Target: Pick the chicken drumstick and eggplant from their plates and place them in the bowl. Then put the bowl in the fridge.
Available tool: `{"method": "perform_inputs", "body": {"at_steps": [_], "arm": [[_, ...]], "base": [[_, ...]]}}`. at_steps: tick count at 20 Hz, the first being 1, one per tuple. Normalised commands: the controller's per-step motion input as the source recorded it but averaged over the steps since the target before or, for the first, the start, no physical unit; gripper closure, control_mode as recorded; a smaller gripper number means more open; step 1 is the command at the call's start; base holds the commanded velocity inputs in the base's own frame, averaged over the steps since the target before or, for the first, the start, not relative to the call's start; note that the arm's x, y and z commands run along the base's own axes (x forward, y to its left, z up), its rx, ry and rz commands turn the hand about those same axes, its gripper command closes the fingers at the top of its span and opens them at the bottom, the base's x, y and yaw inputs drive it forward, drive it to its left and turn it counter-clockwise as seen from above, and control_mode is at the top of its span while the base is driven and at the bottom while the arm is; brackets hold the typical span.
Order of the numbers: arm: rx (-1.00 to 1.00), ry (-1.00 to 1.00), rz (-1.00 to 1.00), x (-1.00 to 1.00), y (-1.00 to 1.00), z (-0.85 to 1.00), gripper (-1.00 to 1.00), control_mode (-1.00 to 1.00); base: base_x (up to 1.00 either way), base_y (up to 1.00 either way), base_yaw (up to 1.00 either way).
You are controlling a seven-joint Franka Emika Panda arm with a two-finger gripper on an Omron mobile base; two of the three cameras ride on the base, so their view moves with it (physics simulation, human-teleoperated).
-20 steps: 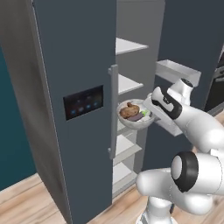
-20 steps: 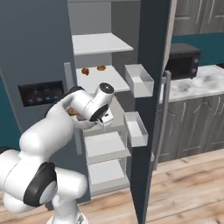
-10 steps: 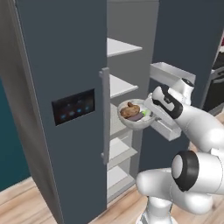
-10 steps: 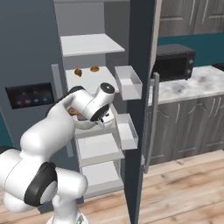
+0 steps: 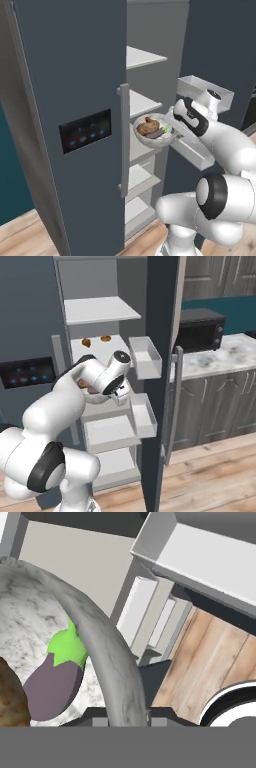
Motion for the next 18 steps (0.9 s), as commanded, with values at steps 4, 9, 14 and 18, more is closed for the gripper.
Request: {"method": "perform_inputs", "body": {"at_steps": [4, 9, 14, 18], "arm": [[0.0, 0.0, 0.0, 0.0, 0.0, 0.0, 1.0, 1.0], [0.0, 0.0, 0.0, 0.0, 0.0, 0.0, 1.0, 1.0], [0.0, 0.0, 0.0, 0.0, 0.0, 0.0, 1.0, 1.0], [0.0, 0.0, 0.0, 0.0, 0.0, 0.0, 1.0, 1.0]], "base": [[0.41, -0.19, 0.02], [0.29, -0.04, 0.08], [0.28, 0.0, 0.18], [0.23, 0.0, 0.13]]}}
